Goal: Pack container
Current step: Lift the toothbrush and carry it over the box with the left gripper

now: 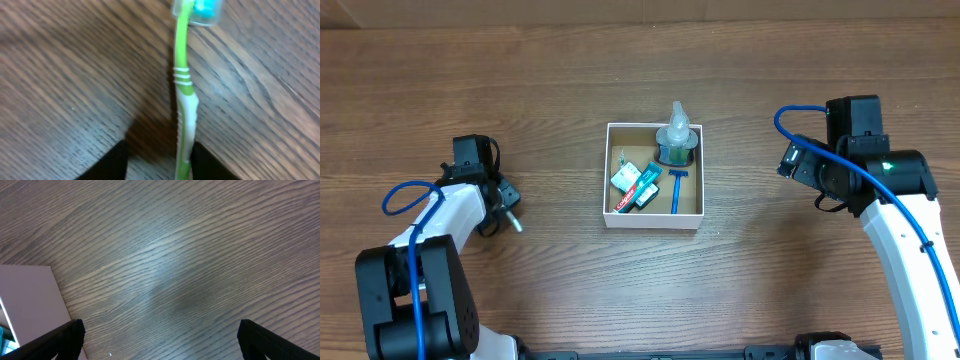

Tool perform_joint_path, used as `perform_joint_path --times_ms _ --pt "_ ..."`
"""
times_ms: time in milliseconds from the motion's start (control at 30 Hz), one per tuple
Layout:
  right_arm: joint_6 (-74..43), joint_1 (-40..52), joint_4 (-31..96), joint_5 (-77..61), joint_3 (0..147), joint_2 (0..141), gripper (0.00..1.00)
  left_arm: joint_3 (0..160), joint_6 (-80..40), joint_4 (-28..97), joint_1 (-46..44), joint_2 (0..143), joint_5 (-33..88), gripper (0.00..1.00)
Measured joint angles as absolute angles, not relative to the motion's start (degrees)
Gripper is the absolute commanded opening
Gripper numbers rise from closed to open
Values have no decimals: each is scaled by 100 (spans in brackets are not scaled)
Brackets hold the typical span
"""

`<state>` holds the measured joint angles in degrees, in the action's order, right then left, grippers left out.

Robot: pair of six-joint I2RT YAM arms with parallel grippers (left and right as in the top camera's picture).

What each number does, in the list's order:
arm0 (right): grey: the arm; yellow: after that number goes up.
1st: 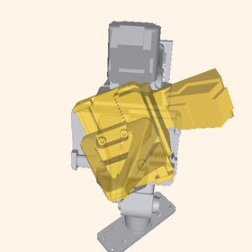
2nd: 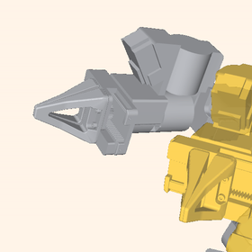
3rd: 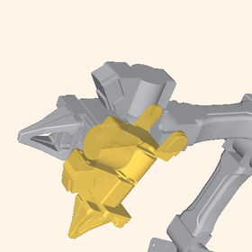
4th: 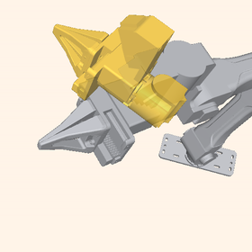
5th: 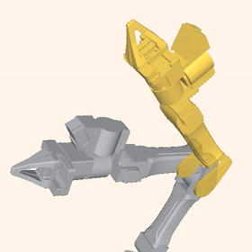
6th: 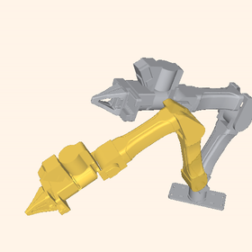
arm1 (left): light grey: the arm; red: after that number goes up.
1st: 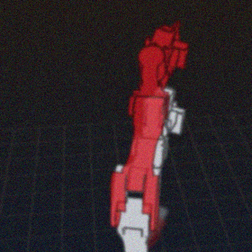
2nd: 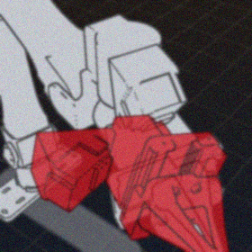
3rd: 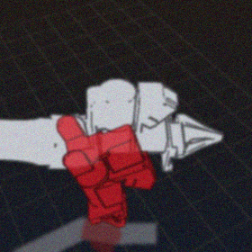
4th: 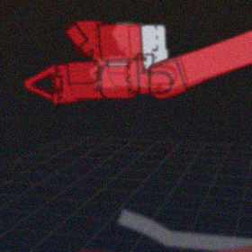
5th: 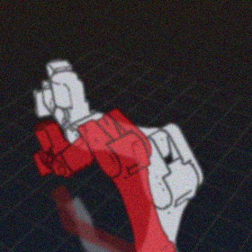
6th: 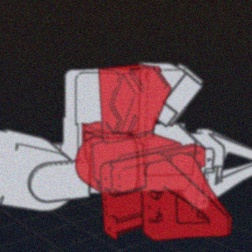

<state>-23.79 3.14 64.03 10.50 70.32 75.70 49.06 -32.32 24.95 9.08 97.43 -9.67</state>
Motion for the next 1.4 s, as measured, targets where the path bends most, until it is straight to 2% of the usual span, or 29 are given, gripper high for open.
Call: perform_joint_path --times_ms 200,400,500,633,833,1100,1400 --pt "-2381 314 6401 1050 7032 7570 100 4908 -3227 2482 908 9751 -1013 9" --pt "-2379 314 6399 1052 7032 7570 100 5166 -2982 3157 908 9780 -1011 8" --pt "-2381 314 6399 1050 7032 7570 100 5680 -2936 3699 906 9795 -950 4" --pt "-2381 314 6401 1050 7032 7570 100 6569 -2803 4145 781 9793 -486 4" --pt "-2381 314 6401 1050 7032 7570 100 7319 -2773 4423 -128 9647 -58 4" --pt "-2381 314 6401 1050 7032 7570 100 8001 -2727 4423 -1894 9192 71 4" --pt "-2379 314 6401 1052 7032 7570 100 8009 -2967 4241 -3175 9161 -482 6"
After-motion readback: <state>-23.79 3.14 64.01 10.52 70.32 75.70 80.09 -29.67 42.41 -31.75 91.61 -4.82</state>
